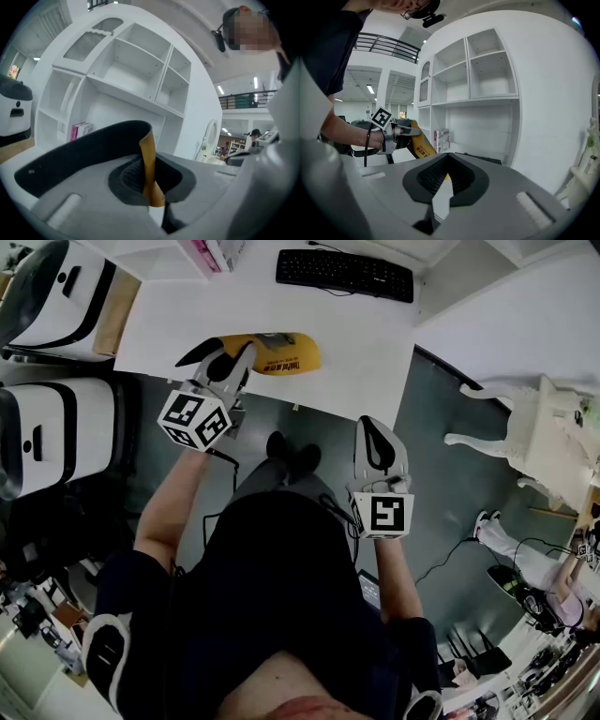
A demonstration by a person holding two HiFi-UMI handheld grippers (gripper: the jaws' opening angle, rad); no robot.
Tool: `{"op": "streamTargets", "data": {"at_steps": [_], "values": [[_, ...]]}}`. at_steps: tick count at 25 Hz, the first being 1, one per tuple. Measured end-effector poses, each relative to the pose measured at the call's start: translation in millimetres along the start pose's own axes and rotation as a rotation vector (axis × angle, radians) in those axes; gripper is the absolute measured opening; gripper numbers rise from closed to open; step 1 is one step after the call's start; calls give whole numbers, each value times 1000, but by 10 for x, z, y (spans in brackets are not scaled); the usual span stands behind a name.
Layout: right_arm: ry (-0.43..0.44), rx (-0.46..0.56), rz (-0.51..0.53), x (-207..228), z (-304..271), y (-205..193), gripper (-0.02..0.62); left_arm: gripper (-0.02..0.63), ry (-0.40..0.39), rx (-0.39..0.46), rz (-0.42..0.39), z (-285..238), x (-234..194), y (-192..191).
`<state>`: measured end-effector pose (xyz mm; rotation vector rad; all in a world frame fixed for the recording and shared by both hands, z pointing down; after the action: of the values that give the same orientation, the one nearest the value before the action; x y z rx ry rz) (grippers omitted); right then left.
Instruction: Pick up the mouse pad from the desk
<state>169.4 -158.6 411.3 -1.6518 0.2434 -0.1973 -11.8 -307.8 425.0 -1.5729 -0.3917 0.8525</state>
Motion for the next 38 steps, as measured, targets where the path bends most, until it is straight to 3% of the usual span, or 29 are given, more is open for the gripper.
{"op": "streamTargets", "data": {"at_steps": [15,25,38], "values": [[-16,63,64,24,100,280,0,15,4,56,-355,381,380,495],[-20,127,69,40,160,482,0,15,56,164,-486,664,613,763],[-38,170,72,39,191,660,0,15,131,112,-621,1075,716,792]]}}
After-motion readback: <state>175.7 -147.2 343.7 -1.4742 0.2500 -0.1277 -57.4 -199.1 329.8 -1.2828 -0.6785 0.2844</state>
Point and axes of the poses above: the fingertips, and each gripper's own axes: z backward along the fingers, x to its right, y out of its top, the point moved 1 cm from there along z, backward along the fingers, and after that the axes turned 11 degrees about x, right-handed, at the moved point
